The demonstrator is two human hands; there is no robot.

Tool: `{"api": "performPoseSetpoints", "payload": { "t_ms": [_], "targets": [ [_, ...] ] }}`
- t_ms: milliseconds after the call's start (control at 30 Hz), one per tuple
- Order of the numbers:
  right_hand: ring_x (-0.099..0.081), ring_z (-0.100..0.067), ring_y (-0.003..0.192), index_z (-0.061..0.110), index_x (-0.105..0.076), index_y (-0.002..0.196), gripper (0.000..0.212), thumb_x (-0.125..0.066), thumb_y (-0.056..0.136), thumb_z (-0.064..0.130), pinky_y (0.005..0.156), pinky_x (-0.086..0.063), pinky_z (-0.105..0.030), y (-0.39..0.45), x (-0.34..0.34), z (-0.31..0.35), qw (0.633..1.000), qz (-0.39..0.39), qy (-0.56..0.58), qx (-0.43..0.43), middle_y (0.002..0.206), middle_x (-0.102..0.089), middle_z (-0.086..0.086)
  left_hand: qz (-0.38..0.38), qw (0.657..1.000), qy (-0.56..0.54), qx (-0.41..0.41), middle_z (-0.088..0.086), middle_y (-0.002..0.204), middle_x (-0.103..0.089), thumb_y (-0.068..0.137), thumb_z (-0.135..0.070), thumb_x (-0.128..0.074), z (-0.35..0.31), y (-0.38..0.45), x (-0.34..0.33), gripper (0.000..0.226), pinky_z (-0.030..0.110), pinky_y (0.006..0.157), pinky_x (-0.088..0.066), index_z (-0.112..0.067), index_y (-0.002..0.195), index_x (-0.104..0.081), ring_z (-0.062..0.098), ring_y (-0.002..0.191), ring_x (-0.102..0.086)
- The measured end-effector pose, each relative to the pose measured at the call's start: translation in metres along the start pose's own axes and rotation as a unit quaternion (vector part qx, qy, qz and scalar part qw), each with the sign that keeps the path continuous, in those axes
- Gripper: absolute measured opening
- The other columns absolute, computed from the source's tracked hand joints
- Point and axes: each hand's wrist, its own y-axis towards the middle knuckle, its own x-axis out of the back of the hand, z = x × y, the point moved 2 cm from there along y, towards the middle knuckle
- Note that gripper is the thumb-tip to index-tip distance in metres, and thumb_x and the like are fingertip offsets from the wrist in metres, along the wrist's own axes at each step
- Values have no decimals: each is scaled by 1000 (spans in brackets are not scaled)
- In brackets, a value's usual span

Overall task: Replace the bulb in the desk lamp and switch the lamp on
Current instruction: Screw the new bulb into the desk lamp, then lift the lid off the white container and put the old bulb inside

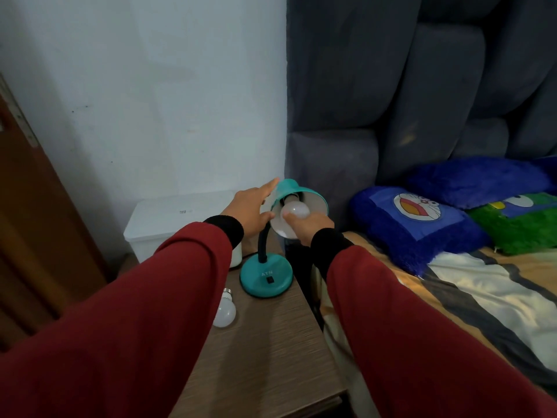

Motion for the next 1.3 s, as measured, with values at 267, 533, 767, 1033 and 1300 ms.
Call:
{"api": "performPoseSetpoints", "payload": {
  "t_ms": [267, 533, 767, 1033, 1300],
  "targets": [
    [-48, -31, 126, 7, -38, 138, 60, -62, 87, 29, 99, -41, -30, -55, 22, 61, 957, 29, -271, 97, 139, -48, -15, 52, 973, 160, 160, 11, 143, -44, 92, -44, -52, 20, -40, 67, 63, 34, 105, -40, -11, 143, -35, 27, 130, -42],
    [-37, -26, 134, 6, -28, 143, 55, -47, 96, 28, 109, -30, -31, -63, 22, 63, 899, 75, -418, 106, 148, -36, -12, 137, 929, 265, 220, 11, 123, -61, 90, -46, -55, 26, -59, 71, 51, 30, 87, -49, -3, 118, -57, 25, 113, -58],
    [-52, -29, 119, 12, -48, 129, 63, -67, 80, 45, 96, -44, -36, -83, 6, 97, 862, 97, -484, 114, 133, -52, -11, 136, 911, 260, 289, 9, 126, -60, 88, -47, -58, 50, -100, 116, 55, 30, 91, -47, -5, 123, -55, 24, 116, -56],
    [-57, -27, 114, 5, -57, 121, 50, -62, 86, 40, 74, -40, -30, -102, -21, 140, 851, 108, -482, 175, 126, -60, -12, 120, 902, 234, 342, 12, 125, -60, 84, -46, -63, 84, -126, 158, 56, 32, 90, -48, -5, 121, -58, 27, 113, -58],
    [-59, -28, 113, 3, -58, 120, 52, -61, 86, 41, 75, -40, -29, -53, -58, 169, 836, 119, -503, 184, 124, -62, -12, 128, 893, 216, 375, 12, 124, -59, 82, -45, -66, 141, -97, 165, 57, 36, 90, -49, -6, 122, -56, 29, 111, -58]
  ]
}}
